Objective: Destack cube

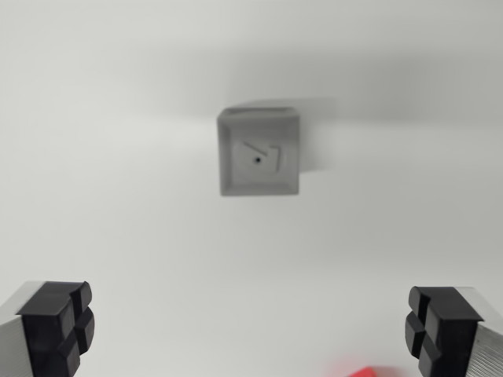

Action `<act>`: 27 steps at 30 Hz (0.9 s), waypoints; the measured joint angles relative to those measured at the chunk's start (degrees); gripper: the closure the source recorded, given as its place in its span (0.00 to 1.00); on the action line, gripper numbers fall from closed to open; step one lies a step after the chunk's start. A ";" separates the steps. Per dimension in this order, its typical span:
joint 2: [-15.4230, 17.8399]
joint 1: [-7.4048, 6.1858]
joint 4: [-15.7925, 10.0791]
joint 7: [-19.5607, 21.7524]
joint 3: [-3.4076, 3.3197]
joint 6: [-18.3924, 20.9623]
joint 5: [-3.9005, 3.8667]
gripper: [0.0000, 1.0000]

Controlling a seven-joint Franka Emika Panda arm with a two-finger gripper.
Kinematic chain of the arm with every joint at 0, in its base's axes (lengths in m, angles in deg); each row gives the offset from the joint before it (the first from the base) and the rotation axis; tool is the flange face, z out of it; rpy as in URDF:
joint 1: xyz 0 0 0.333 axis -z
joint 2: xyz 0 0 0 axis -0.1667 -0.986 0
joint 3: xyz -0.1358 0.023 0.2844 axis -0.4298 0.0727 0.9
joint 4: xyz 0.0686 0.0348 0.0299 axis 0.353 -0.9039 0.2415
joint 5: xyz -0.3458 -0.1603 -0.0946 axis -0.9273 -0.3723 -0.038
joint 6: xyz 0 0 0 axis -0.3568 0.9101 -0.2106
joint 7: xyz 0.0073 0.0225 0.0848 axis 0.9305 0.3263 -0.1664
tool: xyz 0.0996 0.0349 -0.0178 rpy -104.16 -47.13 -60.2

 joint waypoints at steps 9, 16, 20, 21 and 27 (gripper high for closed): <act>2.16 0.00 1.77 0.00 0.01 3.92 0.02 0.00; 3.59 0.00 3.41 0.00 0.02 6.97 0.03 0.00; 4.06 0.00 4.10 0.00 0.02 8.15 0.04 0.00; 4.19 0.00 4.32 0.00 0.02 8.52 0.04 0.00; 4.74 0.00 5.24 0.00 0.03 9.97 0.04 0.00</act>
